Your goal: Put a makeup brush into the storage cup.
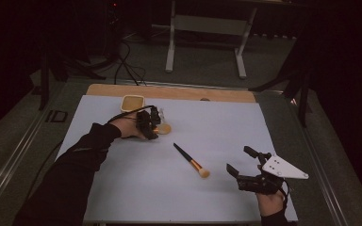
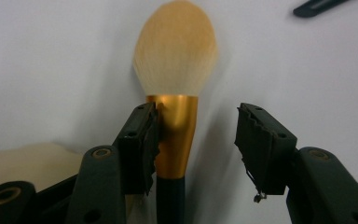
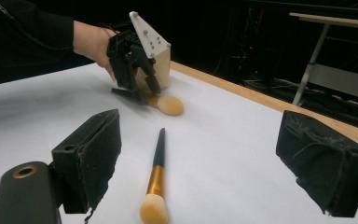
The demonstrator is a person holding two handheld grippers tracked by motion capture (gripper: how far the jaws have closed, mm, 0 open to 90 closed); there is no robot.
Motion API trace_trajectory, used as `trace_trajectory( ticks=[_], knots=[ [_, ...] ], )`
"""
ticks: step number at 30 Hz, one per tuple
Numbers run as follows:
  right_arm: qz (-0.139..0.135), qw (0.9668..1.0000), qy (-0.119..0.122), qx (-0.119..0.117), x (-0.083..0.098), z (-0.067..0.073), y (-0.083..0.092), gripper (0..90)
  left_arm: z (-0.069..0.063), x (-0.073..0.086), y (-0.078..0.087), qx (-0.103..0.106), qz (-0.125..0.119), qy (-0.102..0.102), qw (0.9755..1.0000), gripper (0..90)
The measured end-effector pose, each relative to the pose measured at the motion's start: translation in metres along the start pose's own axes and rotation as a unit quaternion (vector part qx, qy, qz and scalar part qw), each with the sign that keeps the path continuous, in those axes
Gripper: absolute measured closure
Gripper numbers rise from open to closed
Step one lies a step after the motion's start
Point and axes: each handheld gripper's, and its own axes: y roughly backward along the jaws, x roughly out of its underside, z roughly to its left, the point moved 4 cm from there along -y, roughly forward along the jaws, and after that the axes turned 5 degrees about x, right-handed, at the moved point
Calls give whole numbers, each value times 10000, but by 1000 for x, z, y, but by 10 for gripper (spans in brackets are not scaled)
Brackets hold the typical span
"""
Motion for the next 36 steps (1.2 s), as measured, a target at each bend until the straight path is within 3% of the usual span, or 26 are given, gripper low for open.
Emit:
trace_trajectory(
  ticks=[8,16,24,29,36],
  knots=[
    [12,10000,8,-39,0,1,-1,137,0,-14,-4,-139,463,-195,9986,501],
    [6,10000,-11,-53,0,1,0,137,5,-16,-8,-94,959,-134,9953,526],
    [-2,10000,13,-74,0,2,0,137,7,-17,-17,-137,1240,-134,9921,582],
    [-6,10000,-1,-71,0,2,0,137,8,-17,-19,-157,1287,-143,9915,609],
    [-13,10000,-9,-76,0,2,0,137,5,-19,-19,-252,1377,-468,9890,624]
  ],
)
